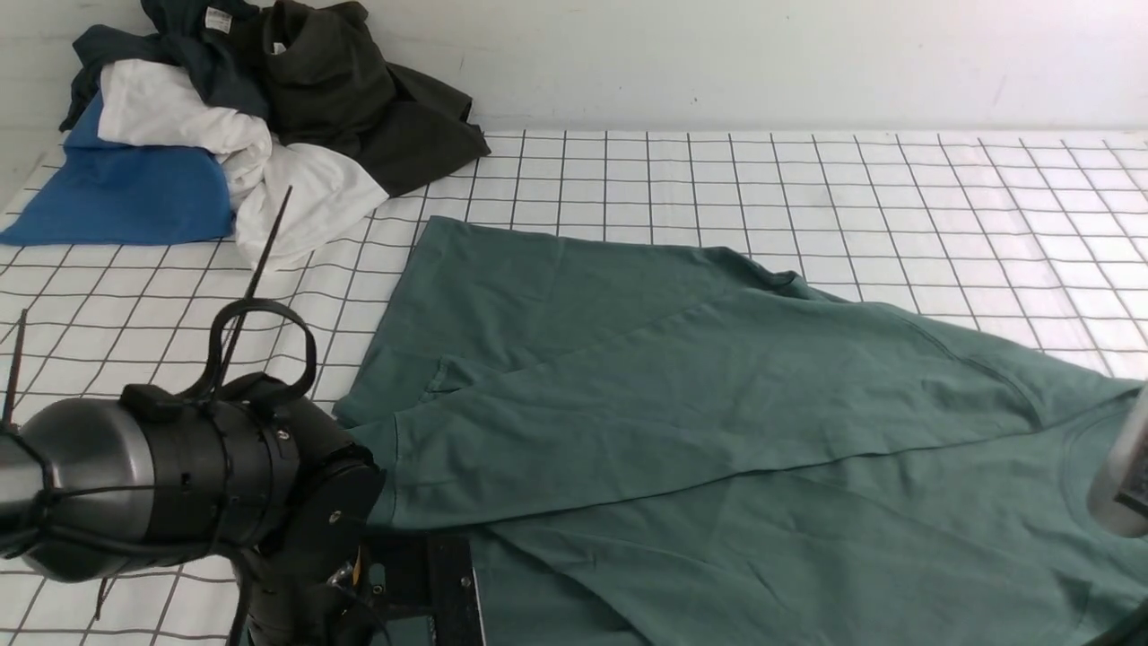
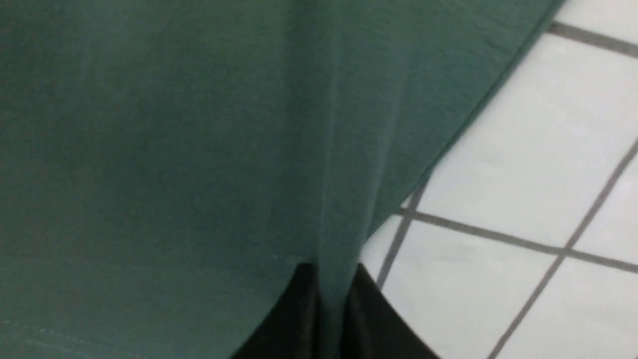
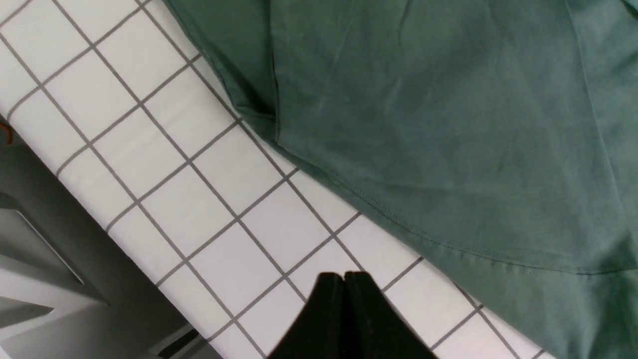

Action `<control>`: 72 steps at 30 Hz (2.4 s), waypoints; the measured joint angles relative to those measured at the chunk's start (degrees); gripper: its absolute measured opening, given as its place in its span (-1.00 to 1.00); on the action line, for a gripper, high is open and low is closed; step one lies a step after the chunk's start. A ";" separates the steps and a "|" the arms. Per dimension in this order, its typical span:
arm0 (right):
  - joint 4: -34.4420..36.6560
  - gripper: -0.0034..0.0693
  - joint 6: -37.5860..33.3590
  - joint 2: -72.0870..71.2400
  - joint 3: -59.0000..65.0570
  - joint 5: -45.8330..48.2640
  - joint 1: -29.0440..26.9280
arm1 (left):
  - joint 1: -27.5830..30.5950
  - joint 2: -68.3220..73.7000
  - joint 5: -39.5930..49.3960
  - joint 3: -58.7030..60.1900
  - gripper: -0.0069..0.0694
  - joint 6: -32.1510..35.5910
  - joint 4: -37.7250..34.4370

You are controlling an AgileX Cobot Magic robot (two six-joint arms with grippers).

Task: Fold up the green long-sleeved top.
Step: Use both arms simultaneously to clamp the lower edge of the clothing fabric, then use both arms to drag the lower edge of the fabric forward and fold it over the upper edge

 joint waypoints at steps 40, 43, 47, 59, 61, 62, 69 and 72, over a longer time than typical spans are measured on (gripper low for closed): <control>-10.61 0.40 -14.12 32.51 14.35 -26.31 -6.30 | 0.00 -7.39 10.92 -6.91 -0.81 -7.31 -1.53; -12.69 0.21 -11.11 33.74 14.27 -26.90 -6.30 | 0.00 -7.39 10.73 -6.91 -0.81 -7.31 -1.53; -17.22 -0.36 -5.32 34.15 14.27 -28.08 -6.30 | 0.00 -7.39 10.73 -6.91 -0.81 -7.27 -1.58; -20.78 -0.86 -8.76 26.59 6.18 -17.00 -6.44 | 1.02 -7.39 12.30 -8.84 -0.81 -7.25 -0.99; -20.78 -0.86 -11.24 25.95 3.39 -14.03 -7.14 | 1.87 -7.39 12.95 -10.43 -0.81 -7.21 -0.86; -20.71 -0.86 -11.86 25.96 2.68 -13.41 -7.44 | 2.12 -7.39 13.16 -10.93 -0.81 -7.21 -0.86; -14.88 -0.86 -21.18 30.53 -11.04 -10.03 -19.36 | 7.56 -5.60 13.74 -25.13 -0.78 -0.99 -0.81; -9.97 -0.86 -24.81 35.09 -18.10 -9.56 -24.98 | 9.34 -1.36 13.81 -33.93 -0.78 1.52 -0.81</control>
